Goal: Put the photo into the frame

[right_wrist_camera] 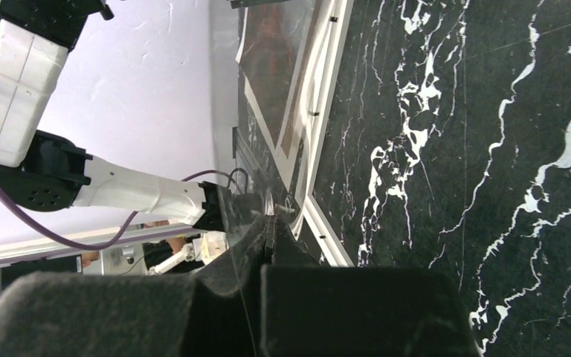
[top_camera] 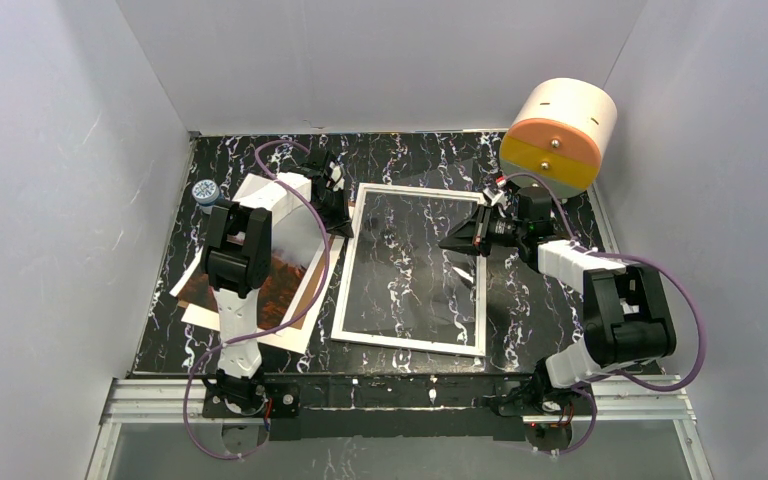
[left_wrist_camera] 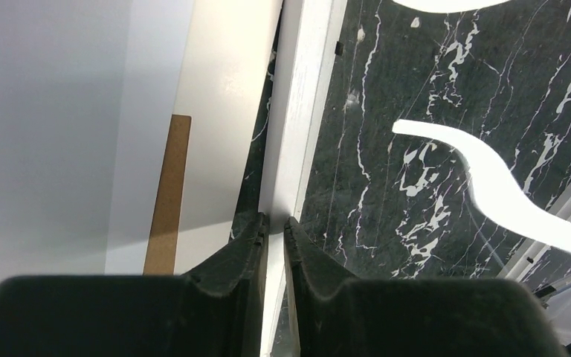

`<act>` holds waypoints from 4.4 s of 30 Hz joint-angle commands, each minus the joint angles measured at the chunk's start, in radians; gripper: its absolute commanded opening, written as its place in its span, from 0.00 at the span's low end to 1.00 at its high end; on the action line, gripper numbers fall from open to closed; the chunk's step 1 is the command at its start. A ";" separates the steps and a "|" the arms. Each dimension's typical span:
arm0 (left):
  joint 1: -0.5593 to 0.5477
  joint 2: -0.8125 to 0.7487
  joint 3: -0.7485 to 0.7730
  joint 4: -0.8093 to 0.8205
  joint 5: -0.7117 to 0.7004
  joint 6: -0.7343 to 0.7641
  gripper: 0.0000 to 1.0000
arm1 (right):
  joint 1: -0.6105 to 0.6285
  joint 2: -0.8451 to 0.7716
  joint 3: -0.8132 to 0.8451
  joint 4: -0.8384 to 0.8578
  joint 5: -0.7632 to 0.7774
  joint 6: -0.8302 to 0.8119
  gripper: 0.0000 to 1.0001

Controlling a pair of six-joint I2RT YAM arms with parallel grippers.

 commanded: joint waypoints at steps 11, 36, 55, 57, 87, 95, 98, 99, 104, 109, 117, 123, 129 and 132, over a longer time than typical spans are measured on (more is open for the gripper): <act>0.003 -0.002 -0.017 -0.020 -0.021 0.014 0.12 | 0.005 0.027 0.060 -0.119 0.070 -0.138 0.01; 0.003 0.019 -0.028 0.000 0.065 0.021 0.32 | -0.022 0.008 0.050 -0.221 0.111 -0.219 0.01; 0.002 0.032 -0.034 0.001 0.064 0.025 0.36 | -0.032 0.063 0.064 -0.240 0.093 -0.268 0.01; 0.002 0.032 -0.033 0.001 0.066 0.025 0.33 | -0.031 0.066 0.058 -0.226 0.086 -0.262 0.01; 0.001 0.038 -0.036 -0.003 0.056 0.018 0.28 | -0.031 0.089 -0.016 -0.245 0.124 -0.241 0.01; 0.002 0.040 -0.037 -0.003 0.057 0.018 0.29 | -0.031 0.119 0.002 -0.249 0.109 -0.265 0.01; 0.002 0.038 -0.038 -0.004 0.056 0.018 0.29 | -0.032 0.124 -0.005 -0.235 0.091 -0.271 0.01; 0.002 0.038 -0.039 -0.002 0.058 0.018 0.29 | -0.032 0.125 -0.006 -0.227 0.080 -0.275 0.01; 0.002 0.038 -0.036 -0.003 0.064 0.020 0.29 | -0.029 0.144 0.001 -0.172 0.036 -0.304 0.01; 0.002 0.032 -0.036 -0.002 0.067 0.023 0.31 | -0.023 0.179 0.033 -0.171 0.026 -0.321 0.01; 0.002 0.029 -0.035 0.002 0.065 0.021 0.32 | -0.013 0.198 0.037 -0.173 0.045 -0.313 0.01; 0.001 0.032 -0.040 0.002 0.059 0.024 0.24 | -0.013 0.204 0.032 -0.174 0.053 -0.306 0.01; 0.000 0.039 -0.041 -0.006 0.036 0.027 0.22 | -0.011 0.203 0.027 -0.177 0.058 -0.303 0.01; -0.012 0.043 -0.031 -0.033 -0.035 0.046 0.22 | -0.010 0.203 0.025 -0.180 0.059 -0.303 0.01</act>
